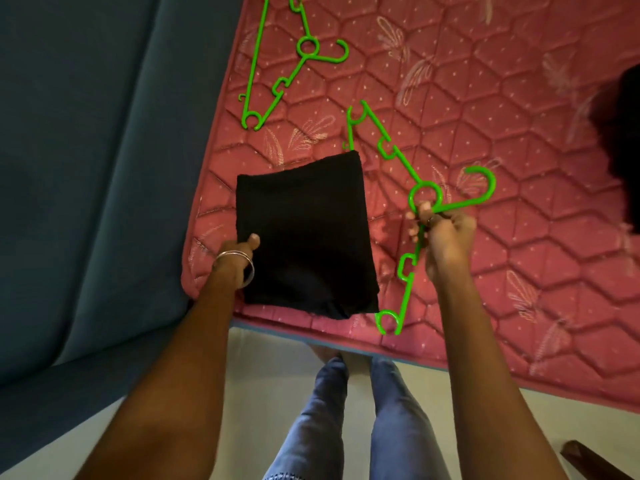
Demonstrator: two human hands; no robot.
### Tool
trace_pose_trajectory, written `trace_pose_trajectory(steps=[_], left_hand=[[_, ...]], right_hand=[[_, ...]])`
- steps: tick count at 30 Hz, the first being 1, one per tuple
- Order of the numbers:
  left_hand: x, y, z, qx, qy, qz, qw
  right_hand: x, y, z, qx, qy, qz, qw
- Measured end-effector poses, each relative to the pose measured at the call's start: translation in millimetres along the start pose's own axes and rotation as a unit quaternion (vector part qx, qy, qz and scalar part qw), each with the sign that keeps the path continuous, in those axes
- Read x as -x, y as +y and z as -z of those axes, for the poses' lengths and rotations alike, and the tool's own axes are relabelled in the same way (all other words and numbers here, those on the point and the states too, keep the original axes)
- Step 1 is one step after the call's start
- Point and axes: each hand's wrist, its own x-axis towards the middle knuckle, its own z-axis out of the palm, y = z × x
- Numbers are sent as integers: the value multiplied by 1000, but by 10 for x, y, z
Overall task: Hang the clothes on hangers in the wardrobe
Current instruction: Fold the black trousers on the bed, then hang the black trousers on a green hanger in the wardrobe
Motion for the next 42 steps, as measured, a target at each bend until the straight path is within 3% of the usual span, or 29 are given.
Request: trace_pose_trajectory(steps=[4, 7, 9, 11, 13, 17, 21, 26, 29, 34, 37, 42], left_hand=[[460, -35, -231, 41, -73, 16, 996], [721, -5, -268, 26, -94, 3, 995], [1018, 212, -208, 74, -126, 10, 989], [1410, 617, -94, 141, -111, -35, 983], [1824, 1122, 93, 194, -41, -136, 971], [2492, 2010, 612, 270, 124, -363, 883], [3378, 2603, 1202, 182, 265, -591, 740], [4384, 2931, 1611, 30, 250, -718, 648], [4897, 2835, 1778, 26, 278, -726, 628], [5608, 2271, 2204, 205, 305, -648, 667], [5885, 1672, 2493, 251, 386, -589, 664], [6437, 457, 2993, 279, 496, -491, 660]], right_hand=[[385, -972, -169, 88, -64, 129, 986], [672, -1726, -342, 185, -126, 226, 948], [839, -2207, -441, 252, -161, 265, 917], [980, -2629, -484, 317, -184, 296, 882], [1074, -2963, -441, 388, -179, 344, 836], [1248, -3590, -247, 434, -138, 427, 781], [1601, -4219, -45, 447, -155, 476, 741], [2029, -4696, -33, 375, -260, 495, 740], [2378, -4827, -81, 317, -322, 518, 727], [3048, -4887, -146, 229, -447, 544, 672], [3446, -4788, -208, 208, -530, 546, 615], [4208, -4360, -351, 217, -621, 576, 485]])
